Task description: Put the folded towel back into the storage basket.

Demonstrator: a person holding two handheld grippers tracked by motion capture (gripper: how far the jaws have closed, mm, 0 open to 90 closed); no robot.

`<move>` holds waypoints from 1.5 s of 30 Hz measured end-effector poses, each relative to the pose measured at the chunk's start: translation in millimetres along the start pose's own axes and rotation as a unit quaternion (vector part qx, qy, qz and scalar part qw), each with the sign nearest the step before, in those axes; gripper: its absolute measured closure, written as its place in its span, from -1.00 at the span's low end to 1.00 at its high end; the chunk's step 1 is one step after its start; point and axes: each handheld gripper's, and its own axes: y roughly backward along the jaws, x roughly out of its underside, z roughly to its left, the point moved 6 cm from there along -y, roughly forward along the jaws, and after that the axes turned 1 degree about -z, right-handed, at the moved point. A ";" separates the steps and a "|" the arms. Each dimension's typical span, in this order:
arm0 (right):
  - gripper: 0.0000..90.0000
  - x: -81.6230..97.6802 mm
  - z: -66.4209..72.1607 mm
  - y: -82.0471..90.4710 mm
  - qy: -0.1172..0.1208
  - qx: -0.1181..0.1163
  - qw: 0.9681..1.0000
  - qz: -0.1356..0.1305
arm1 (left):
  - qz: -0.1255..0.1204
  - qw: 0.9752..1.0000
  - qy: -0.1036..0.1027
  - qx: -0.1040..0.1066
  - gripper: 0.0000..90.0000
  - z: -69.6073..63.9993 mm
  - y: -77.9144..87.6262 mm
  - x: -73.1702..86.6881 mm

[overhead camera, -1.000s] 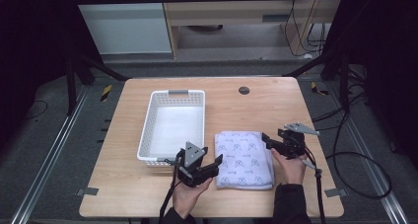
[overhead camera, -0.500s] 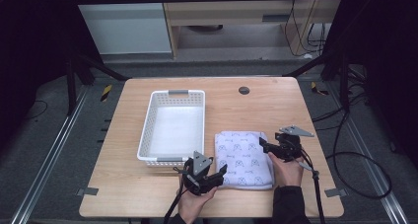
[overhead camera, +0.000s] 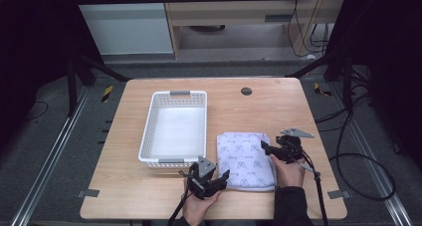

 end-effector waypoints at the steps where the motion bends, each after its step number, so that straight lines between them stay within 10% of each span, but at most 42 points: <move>1: -0.28 1.0 -0.2 -1.3 -0.001 -0.001 1.000 0.004 | 0.002 1.000 -0.001 -0.002 0.02 0.0 -1.7 1.1; 31: 0.12 17.0 3.5 -22.8 -0.020 -0.025 0.998 0.053 | 0.056 0.998 0.018 -0.009 -0.19 8.4 -29.9 15.3; 45: 0.61 17.5 10.6 -21.6 -0.027 -0.041 0.998 0.046 | 0.061 0.996 0.054 0.027 0.35 5.4 -30.6 14.4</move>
